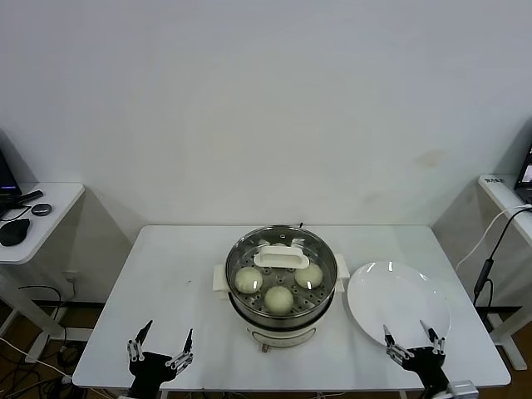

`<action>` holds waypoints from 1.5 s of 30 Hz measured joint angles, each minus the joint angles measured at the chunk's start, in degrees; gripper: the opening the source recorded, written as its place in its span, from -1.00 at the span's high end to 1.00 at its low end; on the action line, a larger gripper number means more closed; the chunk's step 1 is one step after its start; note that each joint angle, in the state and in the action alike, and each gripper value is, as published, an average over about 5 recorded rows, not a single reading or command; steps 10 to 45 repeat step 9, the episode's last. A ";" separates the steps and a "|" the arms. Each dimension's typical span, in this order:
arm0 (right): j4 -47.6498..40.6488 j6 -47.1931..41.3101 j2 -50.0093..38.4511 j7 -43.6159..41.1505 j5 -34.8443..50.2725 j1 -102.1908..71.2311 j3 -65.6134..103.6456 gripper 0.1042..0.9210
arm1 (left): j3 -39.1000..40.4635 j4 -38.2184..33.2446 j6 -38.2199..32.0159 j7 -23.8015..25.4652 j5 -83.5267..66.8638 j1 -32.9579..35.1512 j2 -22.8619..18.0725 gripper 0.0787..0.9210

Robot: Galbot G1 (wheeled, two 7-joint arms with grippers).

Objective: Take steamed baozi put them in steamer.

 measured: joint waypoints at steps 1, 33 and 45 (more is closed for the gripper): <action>0.21 -0.05 -0.03 -0.02 -0.06 -0.14 0.02 -0.76 | 0.04 -0.07 -0.03 -0.05 -0.10 0.25 0.01 -0.77; 1.78 -0.72 0.00 -0.48 -0.37 -0.99 -0.19 -0.76 | 0.45 -0.60 -0.30 -0.33 -0.61 1.67 -0.20 -0.77; 1.78 -0.72 0.00 -0.48 -0.37 -0.99 -0.19 -0.76 | 0.45 -0.60 -0.30 -0.33 -0.61 1.67 -0.20 -0.77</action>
